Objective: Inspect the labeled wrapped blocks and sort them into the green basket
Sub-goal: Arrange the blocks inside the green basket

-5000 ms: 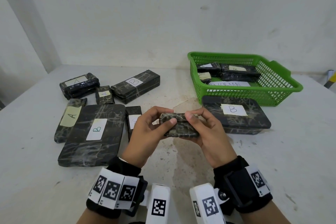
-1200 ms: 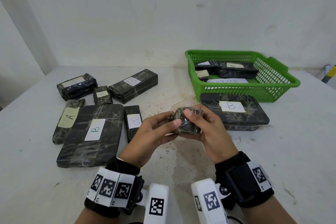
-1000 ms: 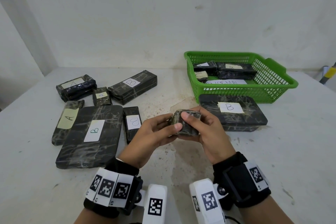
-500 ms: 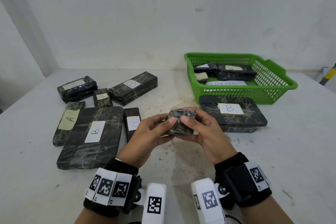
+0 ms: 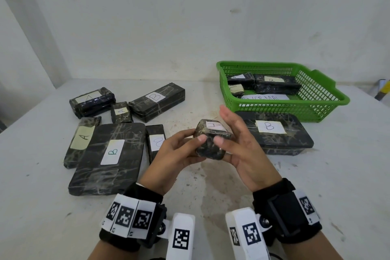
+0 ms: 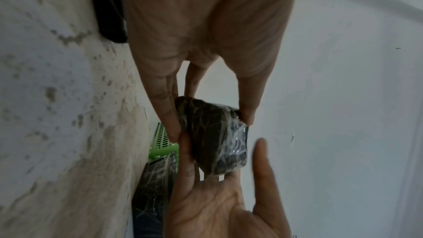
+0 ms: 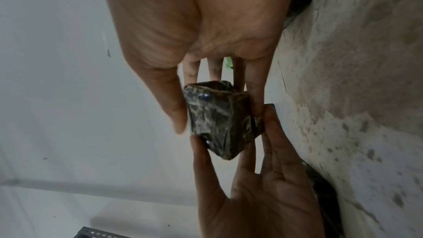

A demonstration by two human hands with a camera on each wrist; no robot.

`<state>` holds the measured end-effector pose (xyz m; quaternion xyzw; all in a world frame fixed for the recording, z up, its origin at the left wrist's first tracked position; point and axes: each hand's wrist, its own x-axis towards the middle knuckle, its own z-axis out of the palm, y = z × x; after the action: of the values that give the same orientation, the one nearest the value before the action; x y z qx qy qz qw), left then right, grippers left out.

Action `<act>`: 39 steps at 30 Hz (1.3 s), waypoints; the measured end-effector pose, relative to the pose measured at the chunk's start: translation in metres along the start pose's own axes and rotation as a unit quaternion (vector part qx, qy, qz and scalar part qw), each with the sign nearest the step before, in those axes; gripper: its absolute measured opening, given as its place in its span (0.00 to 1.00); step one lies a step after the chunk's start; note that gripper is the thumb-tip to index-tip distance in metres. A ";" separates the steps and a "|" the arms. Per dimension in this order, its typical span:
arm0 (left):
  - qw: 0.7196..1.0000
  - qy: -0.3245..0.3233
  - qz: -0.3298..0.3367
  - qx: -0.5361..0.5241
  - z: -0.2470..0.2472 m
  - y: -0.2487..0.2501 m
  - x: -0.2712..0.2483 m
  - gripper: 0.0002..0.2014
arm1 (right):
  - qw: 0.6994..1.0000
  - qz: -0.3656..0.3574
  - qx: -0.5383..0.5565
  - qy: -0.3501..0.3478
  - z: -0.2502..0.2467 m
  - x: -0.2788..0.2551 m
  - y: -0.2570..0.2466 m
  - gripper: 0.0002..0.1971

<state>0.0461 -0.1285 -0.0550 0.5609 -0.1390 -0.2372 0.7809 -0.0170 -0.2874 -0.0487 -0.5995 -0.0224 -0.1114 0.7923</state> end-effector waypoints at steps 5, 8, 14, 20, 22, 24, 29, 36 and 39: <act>1.000 -0.010 0.016 0.002 -0.003 -0.002 0.003 0.25 | 0.997 0.039 0.003 0.071 -0.005 0.005 -0.001 0.28; 0.999 -0.020 0.027 0.001 -0.007 -0.003 0.004 0.31 | 0.996 0.058 -0.001 0.074 -0.006 0.006 0.000 0.28; 0.999 -0.028 0.010 -0.033 -0.007 0.000 0.002 0.34 | 0.997 0.003 0.017 0.079 -0.003 0.004 0.002 0.27; 0.998 -0.026 0.061 0.007 -0.006 -0.005 0.001 0.23 | 0.997 0.024 0.029 0.063 0.002 0.004 -0.001 0.24; 0.996 -0.028 0.083 0.010 -0.006 -0.006 0.002 0.26 | 0.998 0.036 0.001 0.057 0.002 0.004 -0.001 0.24; 0.995 -0.028 0.097 0.007 -0.007 -0.007 0.002 0.29 | 0.997 0.057 -0.018 0.041 0.002 0.003 0.000 0.25; 0.993 -0.026 0.108 0.030 -0.009 -0.006 0.001 0.28 | 0.997 0.068 -0.006 0.022 0.006 0.002 0.003 0.24; 0.996 -0.062 0.053 0.028 -0.006 -0.003 -0.001 0.27 | 0.998 0.022 -0.036 0.043 0.004 0.001 0.006 0.22; 0.996 -0.046 0.066 0.030 -0.007 -0.003 -0.001 0.25 | 0.998 0.033 -0.040 0.037 0.005 0.001 0.004 0.23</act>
<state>0.0486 -0.1229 -0.0603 0.5624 -0.2189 -0.2060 0.7703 -0.0151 -0.2819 -0.0511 -0.6262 0.0313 -0.1087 0.7714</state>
